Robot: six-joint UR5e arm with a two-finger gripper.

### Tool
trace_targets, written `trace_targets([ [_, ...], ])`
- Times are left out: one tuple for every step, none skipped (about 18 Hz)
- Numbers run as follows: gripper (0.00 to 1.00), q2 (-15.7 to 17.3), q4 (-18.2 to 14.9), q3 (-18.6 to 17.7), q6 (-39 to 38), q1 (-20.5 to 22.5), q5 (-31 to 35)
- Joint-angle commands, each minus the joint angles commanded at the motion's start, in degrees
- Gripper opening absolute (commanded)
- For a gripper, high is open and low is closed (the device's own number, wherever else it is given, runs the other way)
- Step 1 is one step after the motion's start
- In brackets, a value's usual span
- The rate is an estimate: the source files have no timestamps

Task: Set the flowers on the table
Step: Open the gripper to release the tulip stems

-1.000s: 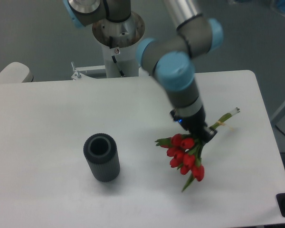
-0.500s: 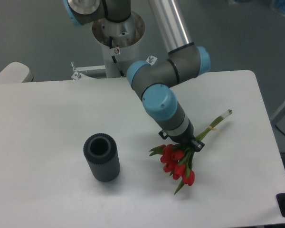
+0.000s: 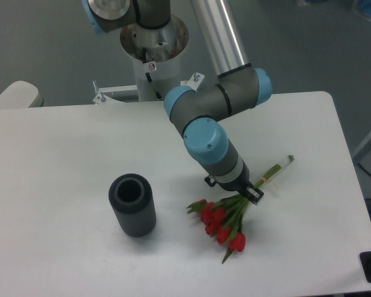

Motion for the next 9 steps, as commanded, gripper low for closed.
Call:
trace_targets([
  [1.0,0.26,-0.35,1.14,0.88,-0.09,0.0],
  [1.0,0.44,-0.87,2.46,1.67,-0.17,-0.09],
  [1.0,0.96,-1.31,3.6,2.64,-0.44,-0.87],
  [1.0,1.23,-2.1,4.66,3.87,-0.44,-2.18],
  [1.0,1.58,-2.72,6.15,5.01,-0.27,-4.37],
  [1.0,1.67,-3.33,7.9,5.72,0.17,-7.79],
  [1.0,1.5,-4.12,9.75,5.9,0.26,-11.13],
  [1.0,1.58,-5.61,11.07,5.9,0.79,-13.69],
  [1.0,1.58,-8.06,12.65,6.16,1.23,-14.67],
])
